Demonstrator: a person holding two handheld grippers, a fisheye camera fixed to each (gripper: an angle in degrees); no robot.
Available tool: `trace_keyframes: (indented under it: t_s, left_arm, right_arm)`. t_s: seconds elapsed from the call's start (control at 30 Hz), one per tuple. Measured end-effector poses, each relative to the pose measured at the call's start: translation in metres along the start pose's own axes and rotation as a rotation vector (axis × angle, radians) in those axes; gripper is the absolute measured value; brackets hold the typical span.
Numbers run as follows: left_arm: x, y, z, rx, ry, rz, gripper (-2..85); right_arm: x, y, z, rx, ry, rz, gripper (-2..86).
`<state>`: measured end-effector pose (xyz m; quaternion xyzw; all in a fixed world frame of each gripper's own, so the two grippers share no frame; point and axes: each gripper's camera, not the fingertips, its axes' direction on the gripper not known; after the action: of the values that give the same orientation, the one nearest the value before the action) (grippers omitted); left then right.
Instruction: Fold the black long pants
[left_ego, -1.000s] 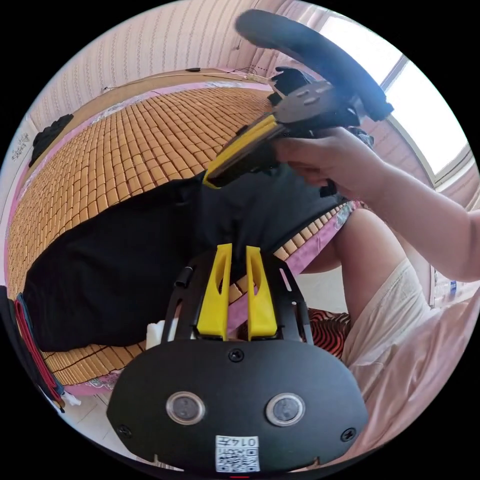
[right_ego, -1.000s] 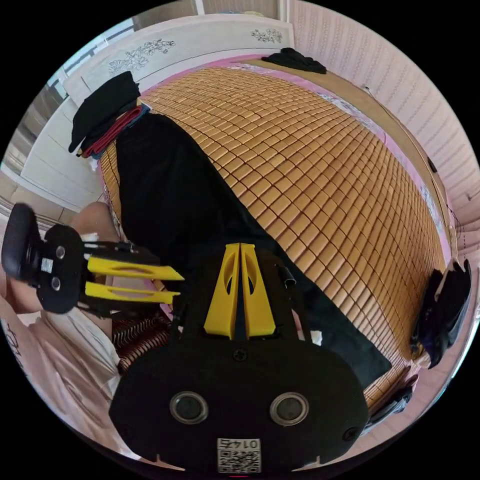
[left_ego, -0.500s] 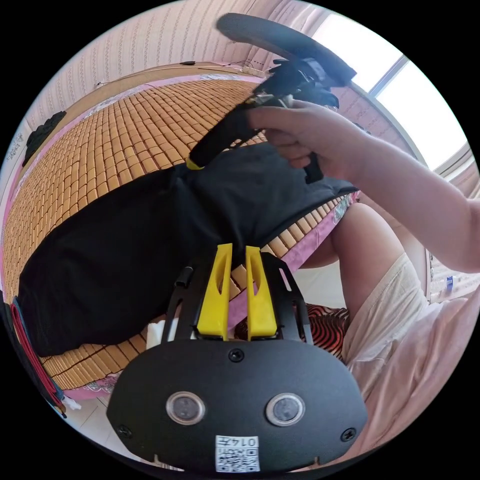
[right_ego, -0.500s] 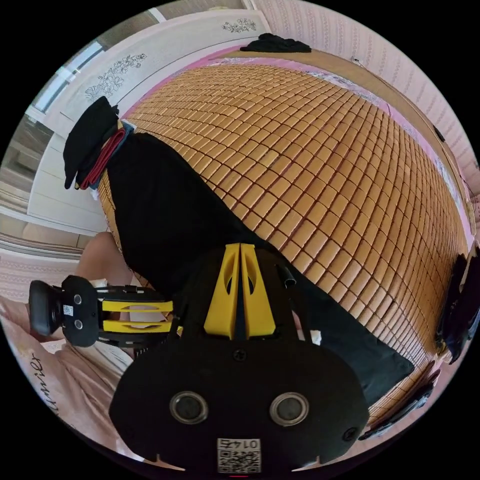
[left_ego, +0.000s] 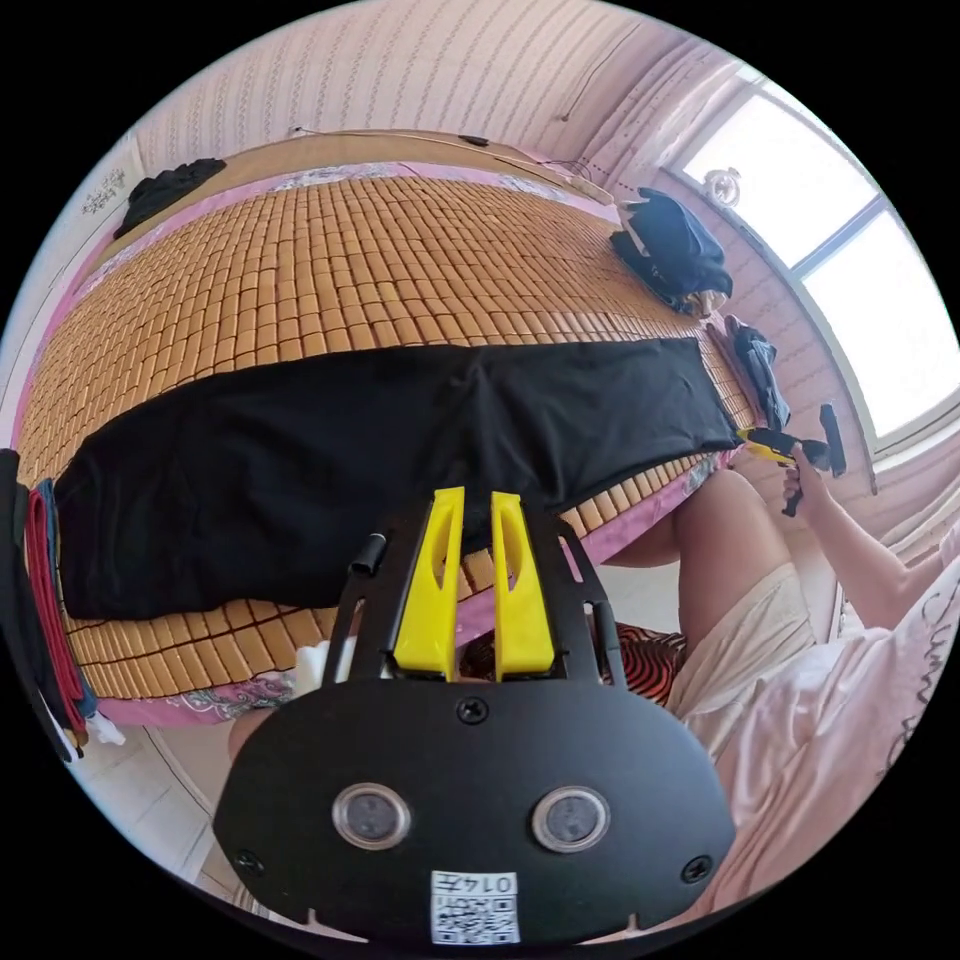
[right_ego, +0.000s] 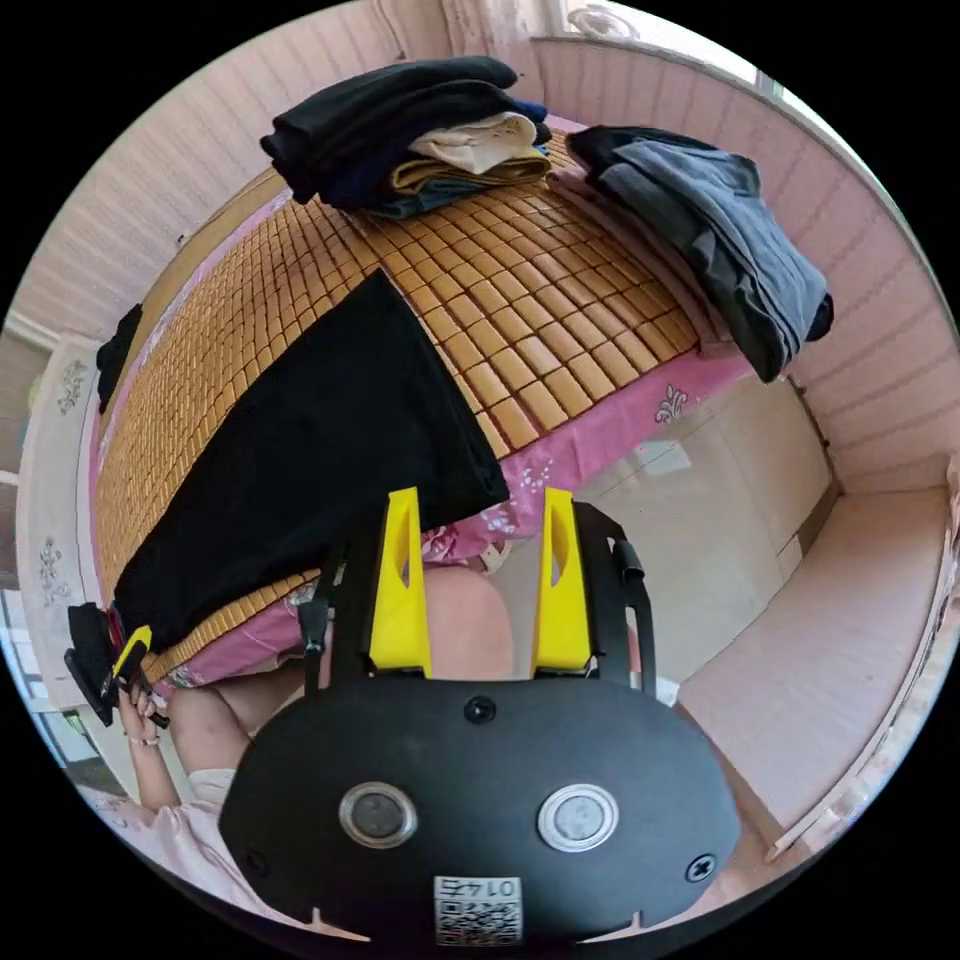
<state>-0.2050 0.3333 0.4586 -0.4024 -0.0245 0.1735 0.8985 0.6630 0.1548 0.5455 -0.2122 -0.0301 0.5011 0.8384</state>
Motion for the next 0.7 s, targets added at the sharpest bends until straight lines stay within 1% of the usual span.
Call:
trace_keyframes:
  t_s: [0.03, 0.1, 0.13, 0.2, 0.37, 0.43, 0.5, 0.57, 0.63, 0.7]
  left_arm:
    - [-0.003, 0.0, -0.001, -0.004, -0.009, -0.01, 5.2]
    - [-0.013, 0.001, -0.005, -0.021, -0.031, -0.044, 5.1]
    - [-0.015, 0.002, -0.007, -0.025, -0.042, -0.05, 5.1]
    - [-0.025, 0.006, -0.01, -0.041, -0.1, -0.073, 5.0]
    - [-0.048, 0.015, -0.019, -0.06, -0.153, -0.14, 4.7]
    - [-0.054, 0.015, -0.021, -0.058, -0.159, -0.157, 4.4]
    - [-0.058, 0.013, -0.02, -0.053, -0.175, -0.166, 3.5]
    - [-0.059, 0.01, -0.014, -0.064, -0.149, -0.168, 2.3]
    - [-0.053, 0.006, -0.003, -0.089, -0.092, -0.142, 1.0]
    - [-0.029, -0.001, 0.011, -0.108, -0.074, -0.045, -0.3]
  right_arm:
    - [0.006, -0.002, 0.003, -0.011, -0.033, 0.011, 15.1]
    - [0.023, -0.007, 0.009, -0.023, -0.161, 0.048, 9.9]
    - [0.026, -0.007, 0.009, -0.019, -0.191, 0.047, 8.6]
    - [0.033, -0.003, 0.006, -0.012, -0.204, 0.043, 5.6]
    - [0.045, 0.006, -0.014, 0.035, -0.255, 0.017, 3.5]
    - [0.052, 0.005, -0.028, 0.087, -0.329, 0.015, 2.9]
    - [0.058, -0.001, -0.054, 0.194, -0.465, 0.002, 2.4]
    - [0.057, -0.008, -0.077, 0.285, -0.524, -0.026, 2.2]
    - [0.053, -0.015, -0.104, 0.375, -0.552, -0.073, 2.1]
    - [0.044, -0.023, -0.139, 0.475, -0.58, -0.135, 2.1]
